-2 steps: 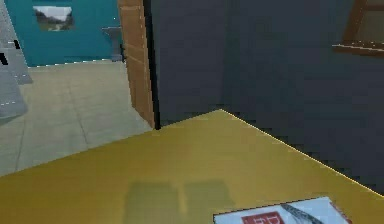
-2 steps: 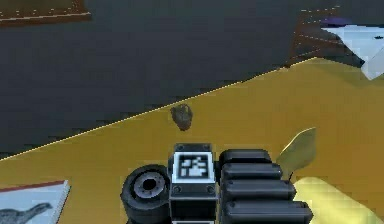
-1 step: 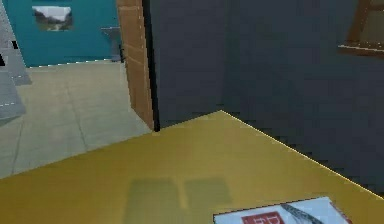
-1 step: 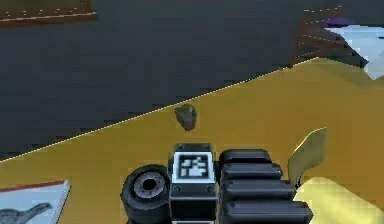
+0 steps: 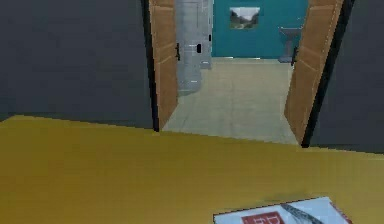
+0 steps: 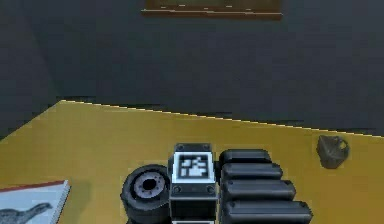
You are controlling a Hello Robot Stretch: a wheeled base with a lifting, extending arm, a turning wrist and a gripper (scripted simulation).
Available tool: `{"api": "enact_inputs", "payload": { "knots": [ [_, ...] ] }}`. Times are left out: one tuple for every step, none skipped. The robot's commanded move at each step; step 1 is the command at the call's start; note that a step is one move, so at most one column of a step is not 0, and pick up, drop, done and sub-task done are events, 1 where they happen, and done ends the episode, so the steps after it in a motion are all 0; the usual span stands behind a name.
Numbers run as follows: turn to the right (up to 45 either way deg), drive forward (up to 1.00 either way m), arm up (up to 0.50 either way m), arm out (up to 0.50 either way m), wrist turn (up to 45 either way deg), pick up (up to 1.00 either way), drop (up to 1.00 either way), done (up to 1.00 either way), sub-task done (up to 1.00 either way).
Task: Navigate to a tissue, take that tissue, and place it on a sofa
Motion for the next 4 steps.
{"api": "enact_inputs", "payload": {
  "knots": [
    [-39.0, 0.00, 0.00, 0.00, 0.0, 0.00, 0.00, 0.00, 0.00],
    [0.0, 0.65, 0.00, 0.00, 0.0, 0.00, 0.00, 0.00, 0.00],
    [-33.0, 0.00, 0.00, 0.00, 0.0, 0.00, 0.00, 0.00, 0.00],
    [0.0, 0.05, 0.00, 0.00, 0.0, 0.00, 0.00, 0.00, 0.00]
  ]
}}
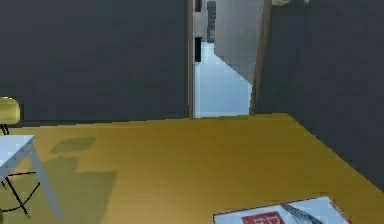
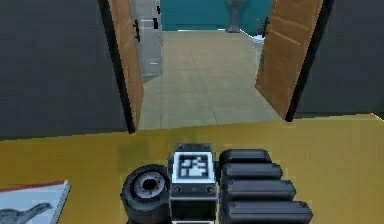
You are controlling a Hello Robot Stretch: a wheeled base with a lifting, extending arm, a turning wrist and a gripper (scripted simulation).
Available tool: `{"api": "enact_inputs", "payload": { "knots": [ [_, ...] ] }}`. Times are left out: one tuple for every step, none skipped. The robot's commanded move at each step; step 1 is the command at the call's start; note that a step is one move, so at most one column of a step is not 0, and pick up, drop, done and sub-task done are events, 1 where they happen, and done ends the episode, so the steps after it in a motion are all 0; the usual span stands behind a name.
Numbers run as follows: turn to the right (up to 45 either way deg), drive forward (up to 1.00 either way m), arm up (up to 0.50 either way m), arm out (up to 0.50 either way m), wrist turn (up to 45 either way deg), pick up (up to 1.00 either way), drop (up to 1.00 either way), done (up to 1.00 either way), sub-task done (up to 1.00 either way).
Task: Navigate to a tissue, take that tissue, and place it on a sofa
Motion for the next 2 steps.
{"api": "enact_inputs", "payload": {
  "knots": [
    [-6.0, 0.00, 0.00, 0.00, 0.0, 0.00, 0.00, 0.00, 0.00],
    [0.0, 0.10, 0.00, 0.00, 0.0, 0.00, 0.00, 0.00, 0.00]
  ]
}}
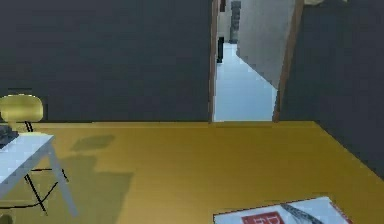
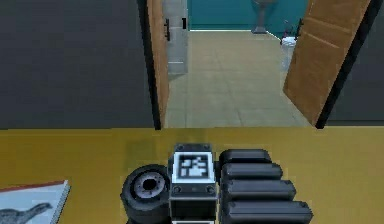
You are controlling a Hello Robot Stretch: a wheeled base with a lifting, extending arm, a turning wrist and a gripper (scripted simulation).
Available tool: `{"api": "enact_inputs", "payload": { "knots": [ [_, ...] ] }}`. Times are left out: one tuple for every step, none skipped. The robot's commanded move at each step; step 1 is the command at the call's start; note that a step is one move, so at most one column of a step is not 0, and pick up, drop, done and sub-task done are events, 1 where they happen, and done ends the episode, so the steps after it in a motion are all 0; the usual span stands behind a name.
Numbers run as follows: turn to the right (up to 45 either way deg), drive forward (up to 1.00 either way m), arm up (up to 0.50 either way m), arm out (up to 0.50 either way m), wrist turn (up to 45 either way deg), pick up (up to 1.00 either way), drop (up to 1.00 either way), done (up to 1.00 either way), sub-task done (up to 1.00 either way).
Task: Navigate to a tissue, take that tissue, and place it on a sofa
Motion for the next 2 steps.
{"api": "enact_inputs", "payload": {
  "knots": [
    [18.0, 0.00, 0.00, 0.00, 0.0, 0.00, 0.00, 0.00, 0.00],
    [0.0, 1.00, 0.00, 0.00, 0.0, 0.00, 0.00, 0.00, 0.00]
  ]
}}
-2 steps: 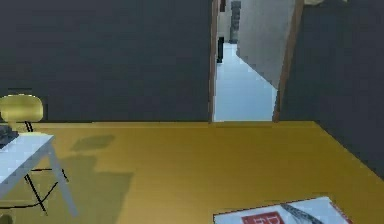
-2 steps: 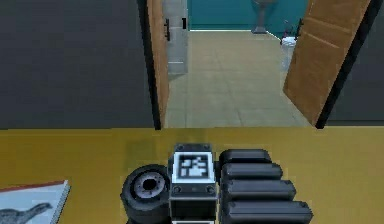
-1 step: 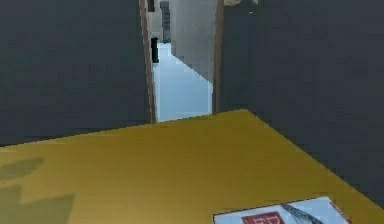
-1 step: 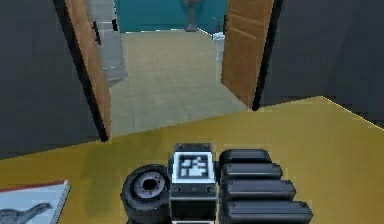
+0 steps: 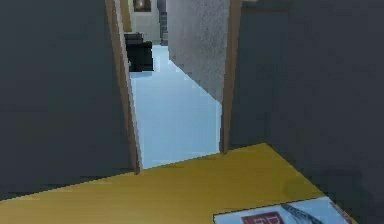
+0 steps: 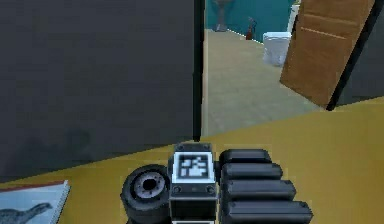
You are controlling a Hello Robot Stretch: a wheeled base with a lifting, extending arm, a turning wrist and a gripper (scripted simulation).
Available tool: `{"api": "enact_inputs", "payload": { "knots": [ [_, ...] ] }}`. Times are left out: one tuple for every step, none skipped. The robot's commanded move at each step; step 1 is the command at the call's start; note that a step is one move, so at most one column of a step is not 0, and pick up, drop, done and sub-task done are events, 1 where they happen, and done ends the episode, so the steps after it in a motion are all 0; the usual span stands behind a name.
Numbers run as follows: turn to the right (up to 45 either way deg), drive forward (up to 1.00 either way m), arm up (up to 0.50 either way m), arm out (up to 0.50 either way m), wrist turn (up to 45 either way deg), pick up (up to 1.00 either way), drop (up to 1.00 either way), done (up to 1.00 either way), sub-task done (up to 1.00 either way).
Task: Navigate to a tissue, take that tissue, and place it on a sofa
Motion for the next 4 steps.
{"api": "enact_inputs", "payload": {
  "knots": [
    [0.0, 1.00, 0.00, 0.00, 0.0, 0.00, 0.00, 0.00, 0.00],
    [0.0, 0.65, 0.00, 0.00, 0.0, 0.00, 0.00, 0.00, 0.00],
    [-9.0, 0.00, 0.00, 0.00, 0.0, 0.00, 0.00, 0.00, 0.00],
    [0.0, 1.00, 0.00, 0.00, 0.0, 0.00, 0.00, 0.00, 0.00]
  ]
}}
